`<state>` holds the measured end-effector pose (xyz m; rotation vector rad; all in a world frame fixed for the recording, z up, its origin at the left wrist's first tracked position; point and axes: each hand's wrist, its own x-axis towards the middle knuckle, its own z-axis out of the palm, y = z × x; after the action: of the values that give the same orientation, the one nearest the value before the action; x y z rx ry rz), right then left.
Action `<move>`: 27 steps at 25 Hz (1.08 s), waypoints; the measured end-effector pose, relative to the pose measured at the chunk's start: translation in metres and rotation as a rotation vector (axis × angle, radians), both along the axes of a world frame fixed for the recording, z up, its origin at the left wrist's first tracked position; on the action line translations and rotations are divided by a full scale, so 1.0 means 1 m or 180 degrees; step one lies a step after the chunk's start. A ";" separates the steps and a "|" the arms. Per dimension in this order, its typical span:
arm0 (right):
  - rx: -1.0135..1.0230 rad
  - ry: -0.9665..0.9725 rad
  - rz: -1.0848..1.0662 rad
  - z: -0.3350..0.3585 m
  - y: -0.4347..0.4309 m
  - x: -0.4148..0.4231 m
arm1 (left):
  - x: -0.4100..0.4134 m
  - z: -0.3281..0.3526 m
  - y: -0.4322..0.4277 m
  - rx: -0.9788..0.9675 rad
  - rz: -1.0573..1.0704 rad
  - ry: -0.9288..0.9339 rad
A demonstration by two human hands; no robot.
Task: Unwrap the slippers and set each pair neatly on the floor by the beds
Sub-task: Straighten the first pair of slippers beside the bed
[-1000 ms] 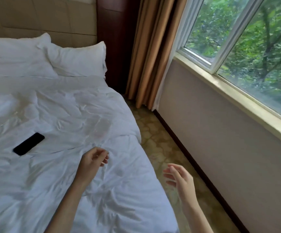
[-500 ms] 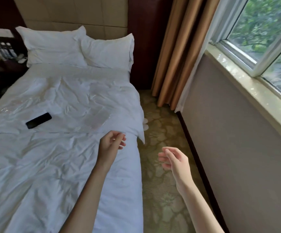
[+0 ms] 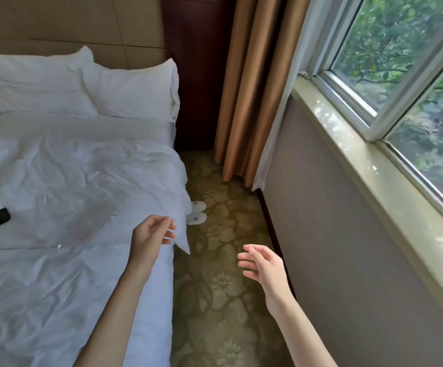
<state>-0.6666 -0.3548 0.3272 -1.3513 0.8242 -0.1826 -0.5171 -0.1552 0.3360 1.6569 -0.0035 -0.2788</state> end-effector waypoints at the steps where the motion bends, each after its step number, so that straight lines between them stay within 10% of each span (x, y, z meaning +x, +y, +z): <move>1: 0.0001 0.0025 0.0060 -0.002 -0.016 0.013 | 0.008 0.000 -0.016 0.0016 0.0035 0.0015; 14: 0.0044 0.0588 0.1322 -0.076 -0.220 0.237 | 0.139 -0.103 -0.189 0.0040 0.1076 0.1145; 27: -0.0139 0.1153 0.1652 -0.304 -0.272 0.524 | 0.434 -0.314 -0.275 0.0308 0.0702 0.1529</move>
<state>-0.1431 -0.6269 0.0235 -1.6189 0.7387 0.4640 -0.0827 -0.4306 0.0219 1.6330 0.5577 -0.5073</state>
